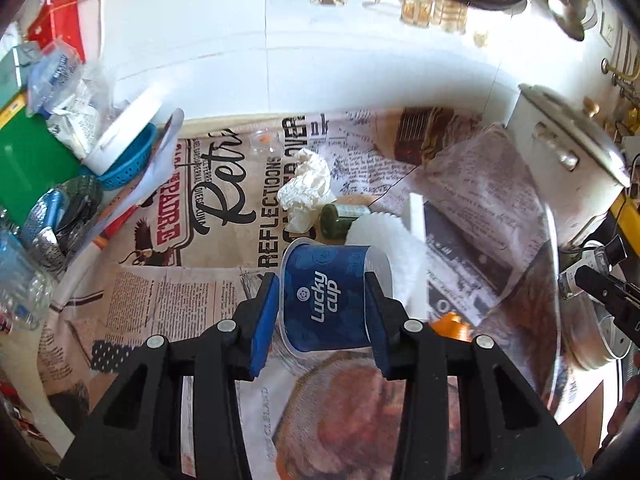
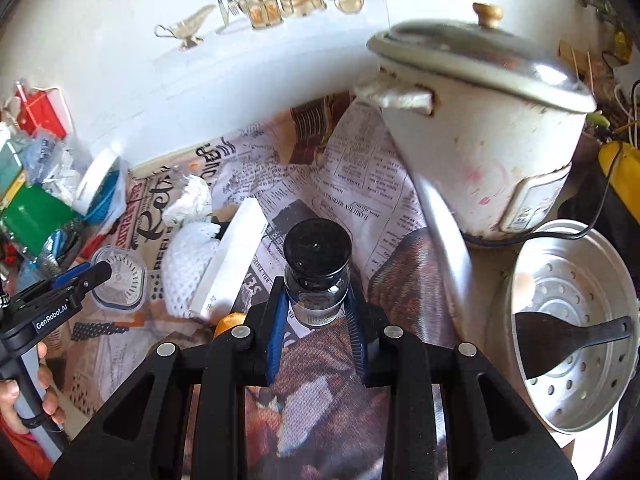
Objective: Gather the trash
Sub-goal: 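Carry the blue cup and dark bottle down over the floor bin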
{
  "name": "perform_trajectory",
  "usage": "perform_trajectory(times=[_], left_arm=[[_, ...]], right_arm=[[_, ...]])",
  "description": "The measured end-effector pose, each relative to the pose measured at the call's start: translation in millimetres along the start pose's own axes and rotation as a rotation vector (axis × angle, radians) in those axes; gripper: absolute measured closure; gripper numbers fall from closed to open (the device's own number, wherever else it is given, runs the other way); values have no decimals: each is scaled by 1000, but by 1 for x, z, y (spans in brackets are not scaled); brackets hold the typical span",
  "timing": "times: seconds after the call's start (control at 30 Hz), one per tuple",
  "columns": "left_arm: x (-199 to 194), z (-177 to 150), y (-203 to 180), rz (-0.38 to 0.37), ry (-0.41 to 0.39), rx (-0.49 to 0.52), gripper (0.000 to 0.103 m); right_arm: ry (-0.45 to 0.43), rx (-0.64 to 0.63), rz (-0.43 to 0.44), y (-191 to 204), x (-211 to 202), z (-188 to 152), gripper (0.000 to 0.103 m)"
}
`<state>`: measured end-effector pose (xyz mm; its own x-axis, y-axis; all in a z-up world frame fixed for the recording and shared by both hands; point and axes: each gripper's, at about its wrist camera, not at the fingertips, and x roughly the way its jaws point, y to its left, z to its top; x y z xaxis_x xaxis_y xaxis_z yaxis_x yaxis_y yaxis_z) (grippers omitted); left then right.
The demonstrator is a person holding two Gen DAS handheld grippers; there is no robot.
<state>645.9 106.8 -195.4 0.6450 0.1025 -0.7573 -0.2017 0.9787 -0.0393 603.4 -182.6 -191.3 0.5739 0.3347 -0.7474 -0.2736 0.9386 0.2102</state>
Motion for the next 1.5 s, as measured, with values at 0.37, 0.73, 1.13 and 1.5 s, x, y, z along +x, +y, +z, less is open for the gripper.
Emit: perform_trajectory(times=[0.37, 0.73, 1.13, 1.5], left_arm=[[-114, -32, -29, 15, -141, -63, 62], [-198, -66, -24, -44, -220, -43, 62], [-261, -144, 26, -141, -205, 23, 62], [-290, -213, 59, -175, -122, 44, 62]], right_arm=[[-92, -113, 86, -5, -83, -12, 77], [-174, -112, 119, 16, -151, -44, 77], [-183, -38, 69, 79, -196, -127, 77], [-137, -9, 69, 119, -223, -196, 77]])
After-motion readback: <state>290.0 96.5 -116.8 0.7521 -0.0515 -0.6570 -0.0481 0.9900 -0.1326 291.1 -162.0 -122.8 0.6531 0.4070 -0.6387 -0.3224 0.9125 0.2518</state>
